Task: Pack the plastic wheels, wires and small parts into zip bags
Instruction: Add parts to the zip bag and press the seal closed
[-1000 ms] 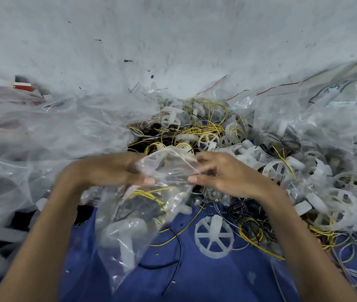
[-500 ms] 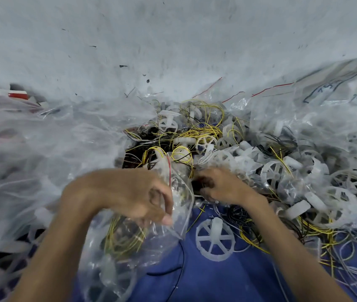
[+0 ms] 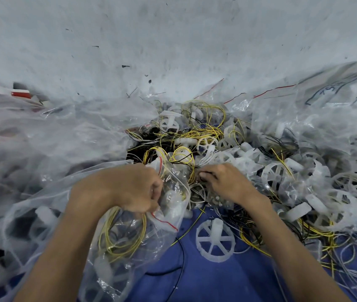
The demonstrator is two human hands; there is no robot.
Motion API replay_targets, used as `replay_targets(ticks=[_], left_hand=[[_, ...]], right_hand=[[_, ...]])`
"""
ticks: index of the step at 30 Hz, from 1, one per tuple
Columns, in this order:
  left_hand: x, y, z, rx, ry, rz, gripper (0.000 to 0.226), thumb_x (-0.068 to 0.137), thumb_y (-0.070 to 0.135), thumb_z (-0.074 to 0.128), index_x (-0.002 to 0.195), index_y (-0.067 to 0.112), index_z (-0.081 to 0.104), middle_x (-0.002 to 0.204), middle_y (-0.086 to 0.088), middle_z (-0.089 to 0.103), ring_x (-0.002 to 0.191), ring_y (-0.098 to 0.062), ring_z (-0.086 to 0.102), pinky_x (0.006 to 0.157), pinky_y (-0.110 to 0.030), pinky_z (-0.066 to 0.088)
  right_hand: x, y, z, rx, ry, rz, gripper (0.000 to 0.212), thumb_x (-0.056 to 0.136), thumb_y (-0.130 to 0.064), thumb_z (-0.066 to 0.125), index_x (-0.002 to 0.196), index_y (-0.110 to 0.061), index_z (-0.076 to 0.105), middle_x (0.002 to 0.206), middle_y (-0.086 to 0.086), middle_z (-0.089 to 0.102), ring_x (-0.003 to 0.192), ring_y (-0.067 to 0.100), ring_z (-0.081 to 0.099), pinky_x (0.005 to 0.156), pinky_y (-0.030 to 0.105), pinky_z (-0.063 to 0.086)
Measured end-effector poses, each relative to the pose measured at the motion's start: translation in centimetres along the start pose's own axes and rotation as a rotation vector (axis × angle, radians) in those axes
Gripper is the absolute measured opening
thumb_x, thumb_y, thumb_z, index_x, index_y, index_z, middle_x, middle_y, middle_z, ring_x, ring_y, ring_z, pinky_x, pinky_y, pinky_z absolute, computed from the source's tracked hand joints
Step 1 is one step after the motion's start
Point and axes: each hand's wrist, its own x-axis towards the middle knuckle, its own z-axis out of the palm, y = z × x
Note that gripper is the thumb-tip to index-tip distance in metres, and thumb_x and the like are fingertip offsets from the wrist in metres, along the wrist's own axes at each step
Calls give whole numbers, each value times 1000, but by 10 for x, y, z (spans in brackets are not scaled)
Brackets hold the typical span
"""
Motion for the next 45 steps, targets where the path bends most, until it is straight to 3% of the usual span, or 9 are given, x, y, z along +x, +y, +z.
replay_targets(ticks=[6, 12, 16, 21, 26, 32, 38, 41, 45], left_hand=[[-8, -1, -4, -50, 9, 61, 27, 79, 28, 66, 97, 40, 49, 56, 42, 50, 56, 19, 47, 52, -15, 32], [-12, 2, -9, -287, 62, 197, 15, 80, 16, 61, 92, 25, 64, 50, 15, 54, 44, 4, 49, 48, -8, 35], [-13, 4, -10, -341, 48, 213, 23, 80, 14, 62, 100, 25, 63, 56, 17, 61, 53, 5, 57, 53, -8, 40], [-16, 2, -11, -318, 39, 218, 41, 65, 23, 55, 106, 28, 61, 68, 12, 69, 69, -5, 66, 71, -23, 54], [-13, -4, -11, -412, 77, 240, 12, 82, 13, 69, 93, 18, 65, 75, 11, 72, 67, -3, 69, 65, -20, 54], [-12, -6, -11, -444, 77, 272, 7, 84, 15, 67, 79, 16, 63, 70, 2, 72, 64, -11, 69, 60, -18, 52], [-11, -18, -12, -443, 96, 250, 2, 85, 14, 65, 85, 14, 64, 73, 3, 72, 66, -9, 69, 64, -16, 52], [-9, -20, -10, -421, 99, 235, 5, 85, 20, 66, 86, 22, 61, 74, 6, 72, 66, -5, 69, 63, -11, 48], [-6, -18, -8, -398, 86, 215, 8, 86, 24, 65, 91, 26, 60, 74, 10, 71, 68, -3, 68, 64, -12, 48]], right_hand=[[-5, -14, -28, 516, -6, 76, 17, 90, -12, 59, 102, -13, 71, 95, 5, 71, 71, 8, 66, 65, 12, 50], [-15, -44, -51, 932, -178, -43, 22, 88, 0, 57, 97, -16, 68, 84, -4, 71, 75, 10, 65, 71, 18, 53], [-20, -56, -47, 779, -384, -114, 18, 83, -6, 66, 97, -18, 69, 86, -3, 72, 78, 11, 68, 71, 18, 53], [-18, -68, -36, 576, -279, -136, 13, 78, -18, 74, 82, -27, 68, 81, -4, 71, 74, 3, 64, 72, 13, 48], [-18, -73, -33, 448, -187, -118, 9, 78, -18, 73, 85, -22, 71, 83, -8, 72, 73, -2, 64, 70, 13, 50], [-25, -81, -39, 358, -415, -317, 17, 87, -8, 63, 102, -5, 70, 80, -8, 69, 69, -6, 60, 65, 10, 46], [-18, -31, -67, 234, -68, -148, 16, 77, -2, 71, 93, -7, 72, 91, 6, 71, 74, 3, 63, 73, 9, 48], [-16, 0, -61, 10, -186, 8, 23, 81, 1, 65, 99, -11, 71, 103, 6, 71, 85, 7, 64, 74, 4, 45], [-13, 13, -32, -139, -340, 263, 52, 74, -31, 76, 120, -14, 58, 120, 4, 60, 105, 20, 57, 88, 28, 45]])
